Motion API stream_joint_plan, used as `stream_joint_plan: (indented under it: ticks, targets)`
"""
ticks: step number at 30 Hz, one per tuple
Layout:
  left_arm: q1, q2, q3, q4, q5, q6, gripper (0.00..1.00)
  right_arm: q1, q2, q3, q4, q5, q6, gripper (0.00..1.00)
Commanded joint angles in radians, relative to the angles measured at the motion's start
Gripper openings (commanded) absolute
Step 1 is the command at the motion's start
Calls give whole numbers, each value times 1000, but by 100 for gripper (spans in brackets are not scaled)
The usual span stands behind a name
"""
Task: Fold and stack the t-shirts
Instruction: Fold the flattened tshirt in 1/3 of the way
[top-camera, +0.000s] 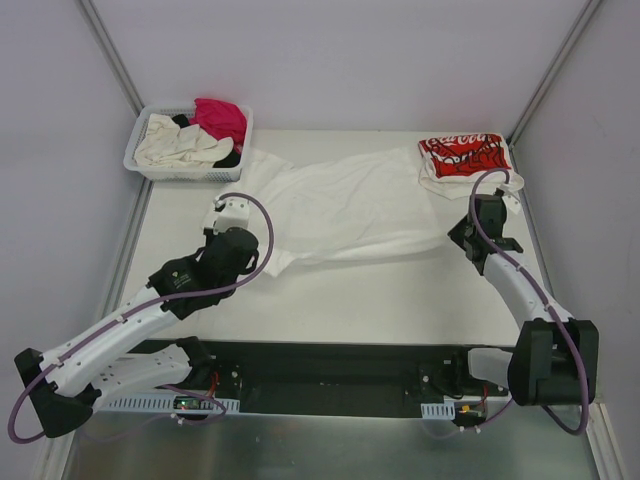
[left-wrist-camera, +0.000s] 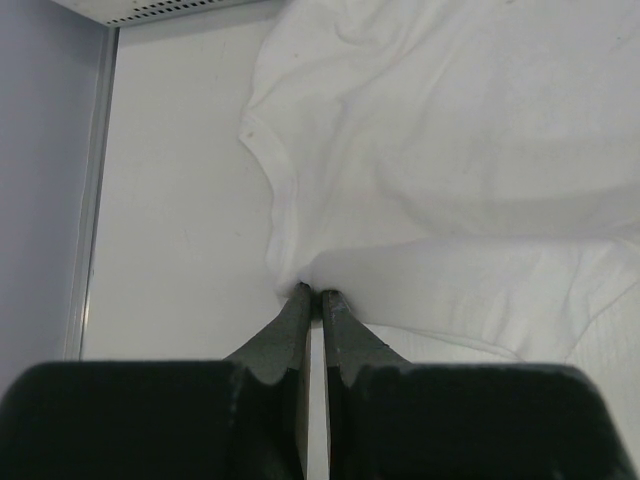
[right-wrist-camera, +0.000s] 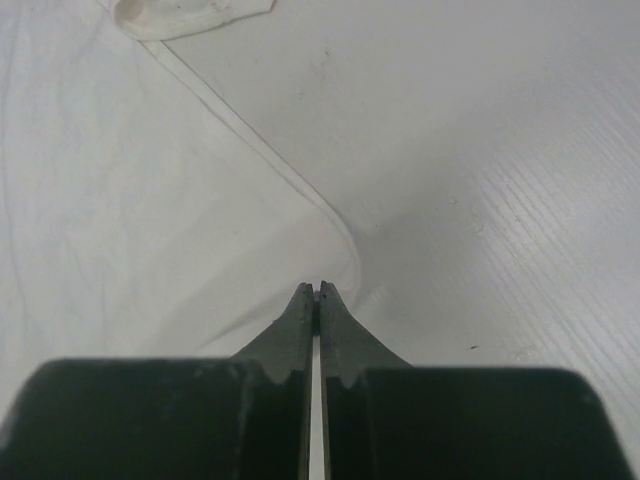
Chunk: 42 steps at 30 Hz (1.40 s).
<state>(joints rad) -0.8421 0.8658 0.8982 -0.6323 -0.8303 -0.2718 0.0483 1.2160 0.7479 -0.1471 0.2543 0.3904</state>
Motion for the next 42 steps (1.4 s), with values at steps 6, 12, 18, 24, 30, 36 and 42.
stream_joint_plan:
  ticks: [6,12,18,24,30,36,42]
  targets:
    - [17,2,-19,33,-15,-1,0,-10,45,85,32,25,-18,1]
    - [15,1,-30,29,-9,-12,0,-8,77,123,37,16,-16,1]
    - [17,-11,-45,28,-9,-33,0,-10,102,143,46,19,-15,1]
    - [20,-5,-47,20,-27,-44,0,-10,132,163,55,10,-15,1]
    - [29,18,-36,14,-43,-44,0,-13,163,174,69,-1,-8,1]
    - [51,62,-13,26,-59,-35,0,-15,200,206,75,-13,-4,1]
    - [80,98,15,71,-56,5,0,-19,235,238,73,-18,-4,1]
